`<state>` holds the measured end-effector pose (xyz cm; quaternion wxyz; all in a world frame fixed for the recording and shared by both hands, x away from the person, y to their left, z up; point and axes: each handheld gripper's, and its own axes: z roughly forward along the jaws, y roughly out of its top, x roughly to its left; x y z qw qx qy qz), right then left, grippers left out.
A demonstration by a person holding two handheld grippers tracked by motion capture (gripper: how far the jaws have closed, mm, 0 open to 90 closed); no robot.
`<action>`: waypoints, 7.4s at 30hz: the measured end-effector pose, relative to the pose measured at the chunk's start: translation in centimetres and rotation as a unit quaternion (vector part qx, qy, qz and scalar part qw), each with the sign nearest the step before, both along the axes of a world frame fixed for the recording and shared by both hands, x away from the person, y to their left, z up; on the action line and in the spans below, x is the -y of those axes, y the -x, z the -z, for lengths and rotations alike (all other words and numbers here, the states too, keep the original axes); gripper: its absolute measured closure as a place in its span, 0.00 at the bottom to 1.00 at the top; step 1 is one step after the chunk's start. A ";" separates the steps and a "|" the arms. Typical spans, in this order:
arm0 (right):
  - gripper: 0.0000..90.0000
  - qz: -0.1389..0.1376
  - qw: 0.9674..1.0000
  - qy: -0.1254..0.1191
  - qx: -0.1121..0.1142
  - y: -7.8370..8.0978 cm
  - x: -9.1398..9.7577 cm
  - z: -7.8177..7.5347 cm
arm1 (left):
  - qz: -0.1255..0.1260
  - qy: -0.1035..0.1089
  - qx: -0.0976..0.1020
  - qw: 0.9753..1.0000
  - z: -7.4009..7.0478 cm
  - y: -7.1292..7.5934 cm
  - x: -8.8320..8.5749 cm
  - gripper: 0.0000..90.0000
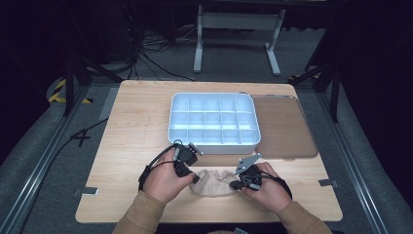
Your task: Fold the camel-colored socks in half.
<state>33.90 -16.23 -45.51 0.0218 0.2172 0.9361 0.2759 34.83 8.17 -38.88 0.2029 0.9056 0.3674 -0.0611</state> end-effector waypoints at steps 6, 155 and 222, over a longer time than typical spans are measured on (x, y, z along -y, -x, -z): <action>1.00 0.003 1.000 -0.012 0.003 0.1 0.2 0.2 | 0.013 0.016 0.012 1.000 -0.9 -0.3 0.9 0.93; 0.98 0.015 0.999 -0.005 0.033 0.0 0.9 -0.2 | 0.082 0.000 0.029 0.996 3.9 -2.2 4.8 0.91; 1.00 0.016 0.995 -0.094 0.018 -0.1 0.6 1.1 | 0.109 0.028 0.082 0.990 6.2 -0.1 2.4 0.87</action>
